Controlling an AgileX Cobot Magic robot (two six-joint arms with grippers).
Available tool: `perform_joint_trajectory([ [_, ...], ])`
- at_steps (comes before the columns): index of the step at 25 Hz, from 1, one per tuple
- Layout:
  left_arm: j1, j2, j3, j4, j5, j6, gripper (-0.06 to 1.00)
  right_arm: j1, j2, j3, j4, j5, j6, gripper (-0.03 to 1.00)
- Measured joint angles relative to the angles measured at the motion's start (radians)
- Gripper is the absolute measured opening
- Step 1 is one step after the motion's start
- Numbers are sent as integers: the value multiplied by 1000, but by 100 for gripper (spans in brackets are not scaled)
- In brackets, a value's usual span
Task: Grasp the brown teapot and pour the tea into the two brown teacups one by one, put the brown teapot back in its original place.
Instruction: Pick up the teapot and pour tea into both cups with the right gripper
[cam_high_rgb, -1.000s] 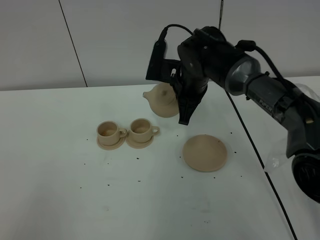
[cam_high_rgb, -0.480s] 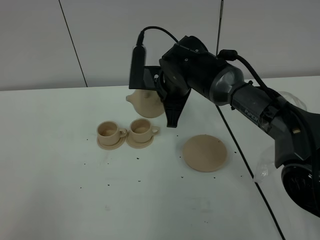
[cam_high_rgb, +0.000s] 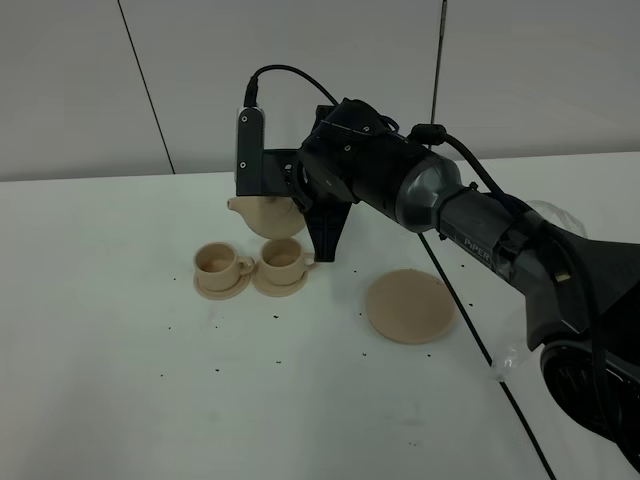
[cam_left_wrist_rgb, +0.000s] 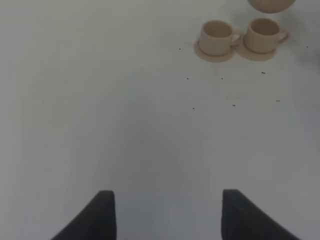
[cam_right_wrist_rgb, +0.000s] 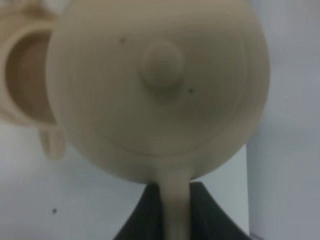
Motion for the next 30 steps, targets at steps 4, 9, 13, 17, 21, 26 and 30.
perform_joint_trajectory([
  [4,0,0,0,0,0,-1,53,6,0,0,-25,-26,0,9],
  [9,0,0,0,0,0,-1,53,23,5,0,-70,-43,-1,9],
  [13,0,0,0,0,0,-1,53,35,23,0,-102,-53,-1,9],
  [17,0,0,0,0,0,-1,53,39,29,0,-112,-67,-3,9],
  [21,0,0,0,0,0,-1,53,40,29,0,-134,-72,-5,9],
  [26,0,0,0,0,0,-1,53,48,29,0,-180,-74,-5,9],
  [30,0,0,0,0,0,-1,53,52,29,0,-186,-85,-22,9],
])
